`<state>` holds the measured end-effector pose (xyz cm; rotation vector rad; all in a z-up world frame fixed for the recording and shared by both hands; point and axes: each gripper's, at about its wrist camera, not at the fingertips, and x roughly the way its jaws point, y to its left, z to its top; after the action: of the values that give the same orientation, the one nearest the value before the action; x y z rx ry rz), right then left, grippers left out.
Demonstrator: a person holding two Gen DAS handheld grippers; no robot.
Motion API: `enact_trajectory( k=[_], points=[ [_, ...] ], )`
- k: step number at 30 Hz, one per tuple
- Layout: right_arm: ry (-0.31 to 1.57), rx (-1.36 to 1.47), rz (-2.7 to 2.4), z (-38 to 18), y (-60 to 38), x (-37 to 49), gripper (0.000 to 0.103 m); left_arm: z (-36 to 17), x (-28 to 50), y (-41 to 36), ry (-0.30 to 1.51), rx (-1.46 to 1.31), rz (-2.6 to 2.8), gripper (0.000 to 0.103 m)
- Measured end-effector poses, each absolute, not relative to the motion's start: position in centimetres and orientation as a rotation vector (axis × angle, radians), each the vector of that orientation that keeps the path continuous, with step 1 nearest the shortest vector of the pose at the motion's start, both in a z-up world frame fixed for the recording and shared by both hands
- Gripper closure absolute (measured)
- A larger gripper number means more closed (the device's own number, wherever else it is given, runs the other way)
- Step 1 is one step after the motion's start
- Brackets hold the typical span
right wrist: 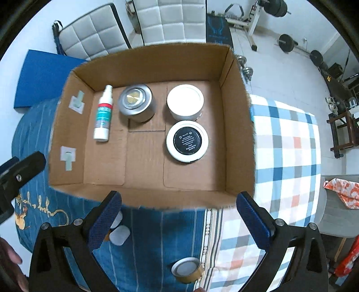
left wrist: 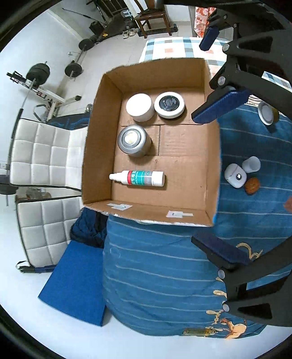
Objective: Organize rigid objects
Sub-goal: 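Grasp the gold tape roll with the right tool while the left grasps the white cup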
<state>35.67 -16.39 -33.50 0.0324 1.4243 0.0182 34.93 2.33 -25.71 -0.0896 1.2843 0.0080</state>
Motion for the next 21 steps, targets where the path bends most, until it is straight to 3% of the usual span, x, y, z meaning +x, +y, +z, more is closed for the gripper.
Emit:
enact_trajectory(
  k=[13, 21],
  points=[
    [1.242, 0.019, 0.026, -25.6, -16.1, 29.4, 0.000, -19.3, 29.0, 2.2, 1.142, -0.069, -0.008, 0.004],
    [1.315, 0.044, 0.036, -27.8, -17.2, 26.7, 0.000, -21.9, 26.1, 3.0, 1.219, -0.068, 0.001, 0.004]
  ],
)
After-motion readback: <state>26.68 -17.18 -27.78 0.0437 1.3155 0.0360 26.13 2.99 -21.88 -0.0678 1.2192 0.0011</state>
